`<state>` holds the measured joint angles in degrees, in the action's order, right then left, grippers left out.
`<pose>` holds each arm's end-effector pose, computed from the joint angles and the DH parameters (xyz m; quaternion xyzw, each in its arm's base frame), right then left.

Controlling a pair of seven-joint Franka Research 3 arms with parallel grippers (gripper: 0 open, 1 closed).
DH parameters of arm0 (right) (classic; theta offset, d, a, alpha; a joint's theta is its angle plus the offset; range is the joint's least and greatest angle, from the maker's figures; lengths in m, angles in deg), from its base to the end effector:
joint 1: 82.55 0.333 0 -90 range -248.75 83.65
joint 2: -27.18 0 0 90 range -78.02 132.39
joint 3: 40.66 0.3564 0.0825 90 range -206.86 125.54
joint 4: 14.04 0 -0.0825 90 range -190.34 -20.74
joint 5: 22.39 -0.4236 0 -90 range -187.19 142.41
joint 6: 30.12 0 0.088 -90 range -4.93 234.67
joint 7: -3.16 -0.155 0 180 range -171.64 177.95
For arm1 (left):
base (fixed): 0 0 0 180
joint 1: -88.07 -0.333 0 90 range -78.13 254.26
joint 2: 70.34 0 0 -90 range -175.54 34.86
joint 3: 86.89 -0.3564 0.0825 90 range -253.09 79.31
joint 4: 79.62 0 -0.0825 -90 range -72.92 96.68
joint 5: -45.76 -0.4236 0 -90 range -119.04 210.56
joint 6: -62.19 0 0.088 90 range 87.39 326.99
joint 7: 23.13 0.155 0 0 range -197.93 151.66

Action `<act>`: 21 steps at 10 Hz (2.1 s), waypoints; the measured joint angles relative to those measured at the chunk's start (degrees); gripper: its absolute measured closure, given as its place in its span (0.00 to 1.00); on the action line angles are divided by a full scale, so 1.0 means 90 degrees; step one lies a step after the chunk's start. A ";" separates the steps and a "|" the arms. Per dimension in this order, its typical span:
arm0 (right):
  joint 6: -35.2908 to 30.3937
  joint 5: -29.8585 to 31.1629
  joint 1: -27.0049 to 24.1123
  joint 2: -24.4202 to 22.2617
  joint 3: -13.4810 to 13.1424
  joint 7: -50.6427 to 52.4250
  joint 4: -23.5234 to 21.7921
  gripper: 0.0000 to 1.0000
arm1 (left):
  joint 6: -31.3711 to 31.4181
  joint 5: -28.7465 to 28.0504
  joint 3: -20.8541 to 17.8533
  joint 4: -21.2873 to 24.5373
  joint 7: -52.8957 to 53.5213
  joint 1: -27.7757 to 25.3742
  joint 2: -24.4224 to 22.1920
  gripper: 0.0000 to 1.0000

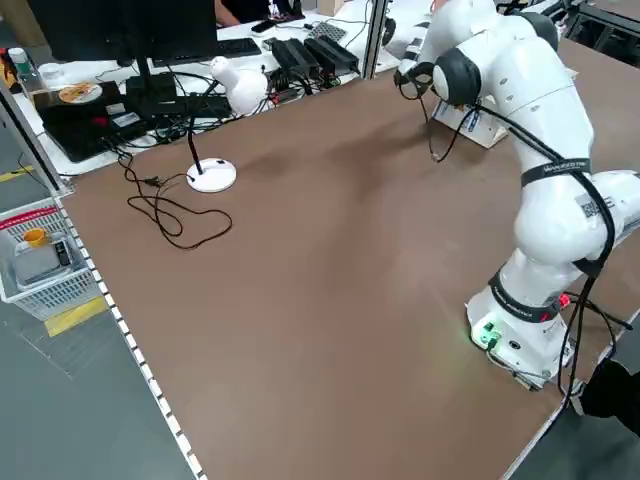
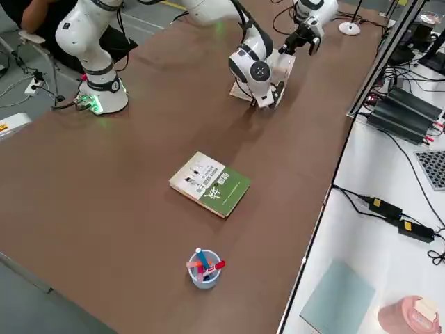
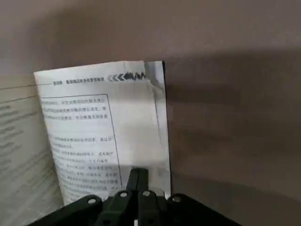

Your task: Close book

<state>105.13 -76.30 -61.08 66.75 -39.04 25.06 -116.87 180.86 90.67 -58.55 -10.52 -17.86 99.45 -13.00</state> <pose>0.6275 0.3078 0.1177 -0.9498 -0.0215 0.0608 0.3060 0.6762 -0.4929 0.2156 0.8551 -0.0599 -0.1717 0.4854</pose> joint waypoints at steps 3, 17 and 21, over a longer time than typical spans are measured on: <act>0.0001 0.0000 -0.0008 -0.0002 -0.0033 0.0001 0.0002 0.99 | 0.0028 0.0000 0.0000 0.0000 -0.0147 0.0020 0.0000 0.00; -0.2118 0.0124 -0.0881 -0.0666 -0.0338 -0.0010 0.0332 0.99 | 0.0076 -0.1720 -0.0098 -0.0029 -0.1118 -0.0012 -0.0757 0.00; -0.2337 0.0374 -0.0976 -0.0683 -0.0412 -0.0004 0.0520 0.88 | 0.0078 -0.2894 -0.0118 -0.0030 -0.1250 -0.0020 -0.1015 0.00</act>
<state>84.10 -72.94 -69.86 60.60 -42.75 25.02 -112.19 181.56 64.62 -59.61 -10.80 -29.10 99.27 -22.13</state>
